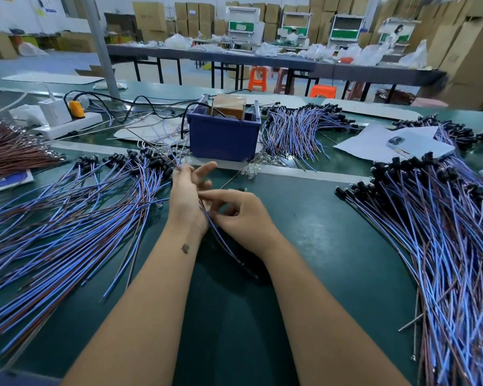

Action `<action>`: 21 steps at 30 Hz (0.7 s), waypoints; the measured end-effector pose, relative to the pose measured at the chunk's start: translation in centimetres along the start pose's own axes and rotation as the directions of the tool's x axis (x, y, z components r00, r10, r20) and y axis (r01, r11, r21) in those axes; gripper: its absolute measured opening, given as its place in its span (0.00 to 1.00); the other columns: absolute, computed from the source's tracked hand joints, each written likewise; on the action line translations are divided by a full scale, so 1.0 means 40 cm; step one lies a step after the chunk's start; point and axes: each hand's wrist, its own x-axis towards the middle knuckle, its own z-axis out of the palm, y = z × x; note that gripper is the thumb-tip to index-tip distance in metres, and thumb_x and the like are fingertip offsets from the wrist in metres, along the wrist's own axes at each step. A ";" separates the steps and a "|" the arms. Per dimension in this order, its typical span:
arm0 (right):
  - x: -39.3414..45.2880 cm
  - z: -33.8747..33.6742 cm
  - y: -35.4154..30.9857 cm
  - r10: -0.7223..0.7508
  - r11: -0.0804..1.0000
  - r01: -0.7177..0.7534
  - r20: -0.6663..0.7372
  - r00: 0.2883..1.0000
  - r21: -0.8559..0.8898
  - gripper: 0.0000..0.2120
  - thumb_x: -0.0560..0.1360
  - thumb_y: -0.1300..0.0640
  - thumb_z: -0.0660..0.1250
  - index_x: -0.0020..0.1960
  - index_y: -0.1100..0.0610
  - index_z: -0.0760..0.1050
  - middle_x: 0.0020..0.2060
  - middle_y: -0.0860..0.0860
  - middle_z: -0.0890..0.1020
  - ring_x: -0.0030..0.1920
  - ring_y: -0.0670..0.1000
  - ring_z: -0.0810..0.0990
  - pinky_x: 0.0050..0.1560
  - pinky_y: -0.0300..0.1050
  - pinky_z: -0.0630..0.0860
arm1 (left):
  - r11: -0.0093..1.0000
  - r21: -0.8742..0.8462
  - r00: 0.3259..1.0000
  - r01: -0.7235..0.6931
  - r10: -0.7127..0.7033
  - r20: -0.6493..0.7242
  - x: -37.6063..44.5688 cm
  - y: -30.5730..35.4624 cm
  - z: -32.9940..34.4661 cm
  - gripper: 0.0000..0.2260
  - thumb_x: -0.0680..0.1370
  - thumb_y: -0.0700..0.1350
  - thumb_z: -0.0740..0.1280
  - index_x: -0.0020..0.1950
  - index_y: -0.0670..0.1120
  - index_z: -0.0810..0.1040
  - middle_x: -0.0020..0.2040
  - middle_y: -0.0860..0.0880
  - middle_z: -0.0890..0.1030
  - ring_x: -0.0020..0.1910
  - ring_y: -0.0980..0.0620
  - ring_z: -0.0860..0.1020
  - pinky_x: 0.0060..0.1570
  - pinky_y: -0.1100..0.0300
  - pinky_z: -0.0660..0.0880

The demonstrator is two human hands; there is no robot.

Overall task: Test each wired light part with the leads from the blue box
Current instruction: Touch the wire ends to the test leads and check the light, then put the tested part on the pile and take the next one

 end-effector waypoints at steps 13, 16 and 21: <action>-0.011 -0.001 -0.006 0.021 0.996 -0.030 0.101 0.995 0.088 0.11 0.71 0.71 0.70 0.49 0.60 0.84 0.38 0.47 0.82 0.38 0.42 0.77 0.45 0.35 0.74 | 0.997 -0.014 0.997 0.072 -0.072 -0.010 -0.008 0.010 -0.025 0.13 0.85 0.47 0.52 0.39 0.49 0.63 0.31 0.52 0.81 0.26 0.56 0.64 0.26 0.65 0.61; -0.008 -0.007 -0.016 0.078 0.952 -0.066 -0.027 0.997 0.299 0.08 0.72 0.70 0.70 0.45 0.58 0.83 0.36 0.45 0.83 0.34 0.40 0.77 0.39 0.32 0.74 | 0.999 -0.010 0.999 0.040 -0.040 0.001 -0.005 0.003 -0.023 0.12 0.84 0.45 0.54 0.40 0.48 0.66 0.33 0.50 0.80 0.26 0.55 0.67 0.29 0.62 0.66; 0.004 -0.056 -0.018 0.283 0.836 -0.070 -0.318 0.905 0.545 0.08 0.81 0.62 0.61 0.45 0.52 0.75 0.38 0.43 0.83 0.35 0.44 0.79 0.38 0.37 0.73 | 0.925 0.338 0.983 -0.175 0.147 0.108 -0.034 -0.028 -0.019 0.09 0.80 0.43 0.65 0.40 0.48 0.76 0.33 0.54 0.78 0.25 0.60 0.66 0.26 0.67 0.63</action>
